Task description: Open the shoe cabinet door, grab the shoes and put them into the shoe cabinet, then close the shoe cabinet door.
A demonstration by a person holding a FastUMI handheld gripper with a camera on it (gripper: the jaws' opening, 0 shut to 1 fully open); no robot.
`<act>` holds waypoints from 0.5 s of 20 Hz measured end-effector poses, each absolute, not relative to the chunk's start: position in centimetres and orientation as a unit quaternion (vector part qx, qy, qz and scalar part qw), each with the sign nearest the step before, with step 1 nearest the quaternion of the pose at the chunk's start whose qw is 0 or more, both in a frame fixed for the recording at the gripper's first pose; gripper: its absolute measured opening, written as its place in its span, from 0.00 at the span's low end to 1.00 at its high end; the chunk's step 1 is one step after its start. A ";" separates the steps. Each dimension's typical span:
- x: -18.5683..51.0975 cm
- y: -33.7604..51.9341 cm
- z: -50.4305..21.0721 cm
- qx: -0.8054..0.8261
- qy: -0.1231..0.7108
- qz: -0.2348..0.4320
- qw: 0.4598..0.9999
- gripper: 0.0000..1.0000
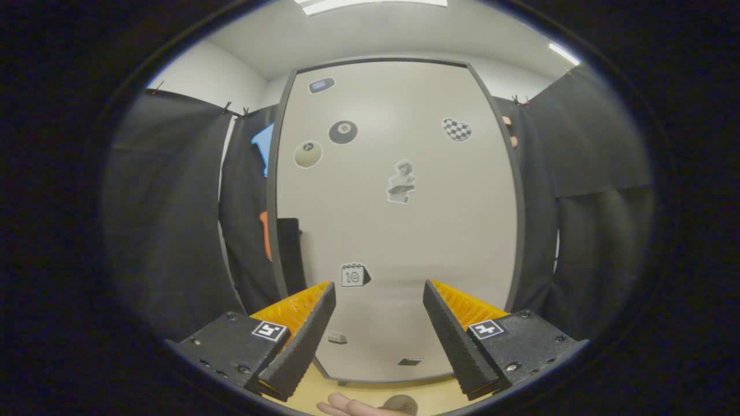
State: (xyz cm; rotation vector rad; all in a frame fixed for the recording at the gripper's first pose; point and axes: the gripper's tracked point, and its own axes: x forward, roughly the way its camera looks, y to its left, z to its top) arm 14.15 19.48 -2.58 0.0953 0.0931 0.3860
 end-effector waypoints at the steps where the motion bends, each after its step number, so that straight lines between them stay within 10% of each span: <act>1: 14.2 21.1 -2.2 0.055 0.040 0.216 0.974 0.99; 10: 17.2 29.3 -3.1 -0.010 0.065 0.220 0.973 0.99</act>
